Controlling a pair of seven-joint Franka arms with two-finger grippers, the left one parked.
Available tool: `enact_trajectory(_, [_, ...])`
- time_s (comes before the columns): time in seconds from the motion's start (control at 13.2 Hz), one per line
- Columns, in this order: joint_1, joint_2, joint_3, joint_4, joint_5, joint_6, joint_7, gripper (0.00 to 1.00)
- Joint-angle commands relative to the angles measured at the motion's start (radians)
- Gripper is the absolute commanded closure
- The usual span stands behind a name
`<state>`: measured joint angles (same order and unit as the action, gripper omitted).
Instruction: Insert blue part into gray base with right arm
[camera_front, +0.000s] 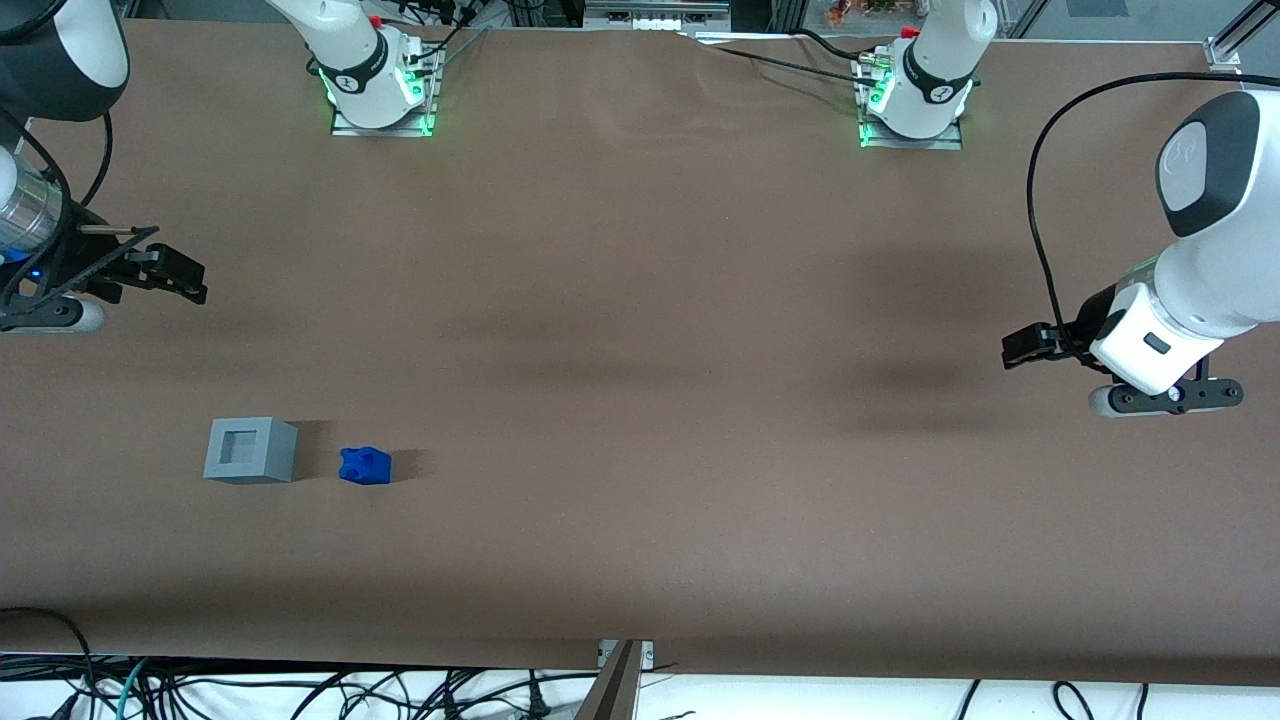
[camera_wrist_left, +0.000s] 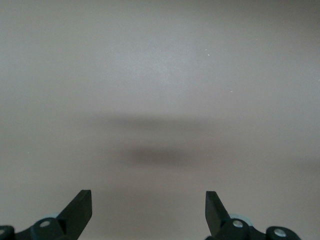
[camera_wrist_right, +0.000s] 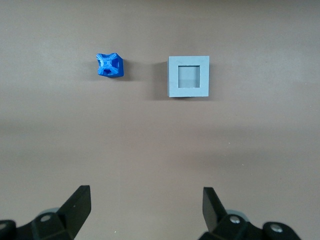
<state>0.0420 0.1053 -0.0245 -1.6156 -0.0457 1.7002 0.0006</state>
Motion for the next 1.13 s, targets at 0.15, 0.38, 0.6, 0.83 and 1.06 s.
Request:
enact_trajectory(0.15, [-0.01, 0.007, 0.011, 0.022, 0.012, -0.01, 0.01, 0.01])
enact_trajectory(0.38, [-0.011, 0.008, 0.012, 0.026, 0.012, -0.01, 0.009, 0.01])
enact_trajectory(0.6, [-0.011, 0.008, 0.011, 0.026, 0.013, -0.01, 0.009, 0.01])
enact_trajectory(0.83, [-0.011, 0.008, 0.011, 0.026, 0.013, -0.01, 0.009, 0.01])
enact_trajectory(1.06, [-0.011, 0.014, 0.011, 0.026, 0.012, -0.01, 0.009, 0.01])
